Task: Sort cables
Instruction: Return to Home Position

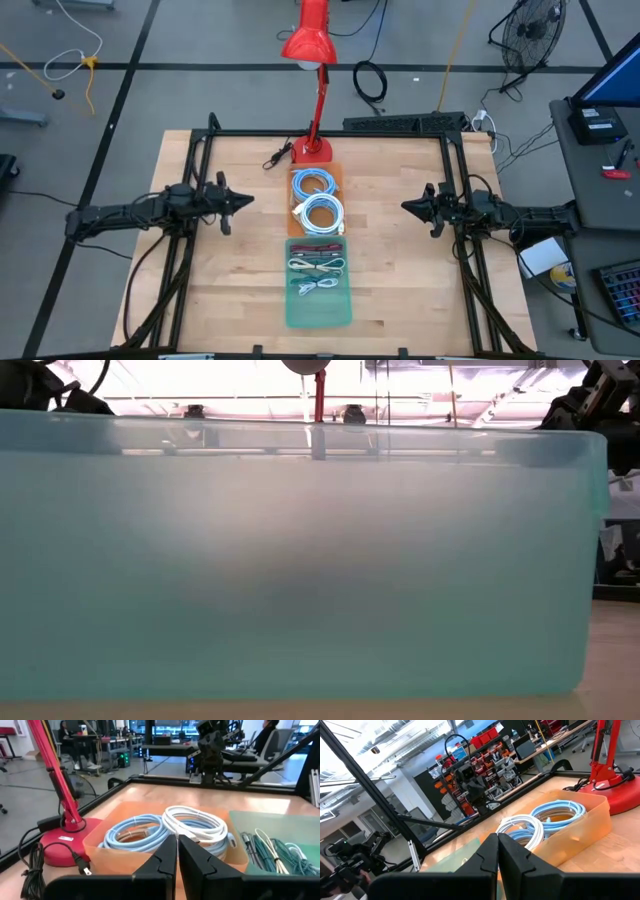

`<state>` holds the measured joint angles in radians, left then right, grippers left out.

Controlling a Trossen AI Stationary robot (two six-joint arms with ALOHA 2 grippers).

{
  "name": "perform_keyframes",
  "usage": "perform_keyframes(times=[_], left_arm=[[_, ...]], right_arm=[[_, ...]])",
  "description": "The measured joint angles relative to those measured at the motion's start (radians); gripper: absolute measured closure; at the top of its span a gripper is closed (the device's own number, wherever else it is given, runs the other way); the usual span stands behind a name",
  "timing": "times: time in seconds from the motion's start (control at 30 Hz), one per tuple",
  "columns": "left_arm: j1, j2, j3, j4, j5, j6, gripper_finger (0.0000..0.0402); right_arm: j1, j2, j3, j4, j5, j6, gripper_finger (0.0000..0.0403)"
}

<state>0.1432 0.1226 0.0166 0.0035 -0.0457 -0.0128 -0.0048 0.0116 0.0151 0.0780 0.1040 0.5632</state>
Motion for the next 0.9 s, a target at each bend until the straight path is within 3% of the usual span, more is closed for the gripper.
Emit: perform_keyframes(times=[0.33, 0.53, 0.9], left_arm=[[0.000, 0.015, 0.000, 0.000, -0.007, 0.036, 0.0382], [0.000, 0.015, 0.000, 0.001, -0.007, 0.093, 0.0382], [0.000, 0.015, 0.000, 0.001, -0.007, 0.127, 0.0382]], right_arm=[[0.000, 0.000, 0.000, 0.001, 0.000, -0.004, 0.0403], [-0.002, 0.000, 0.000, 0.022, 0.027, -0.271, 0.0403], [-0.002, 0.000, 0.000, 0.005, 0.026, -0.365, 0.0403]])
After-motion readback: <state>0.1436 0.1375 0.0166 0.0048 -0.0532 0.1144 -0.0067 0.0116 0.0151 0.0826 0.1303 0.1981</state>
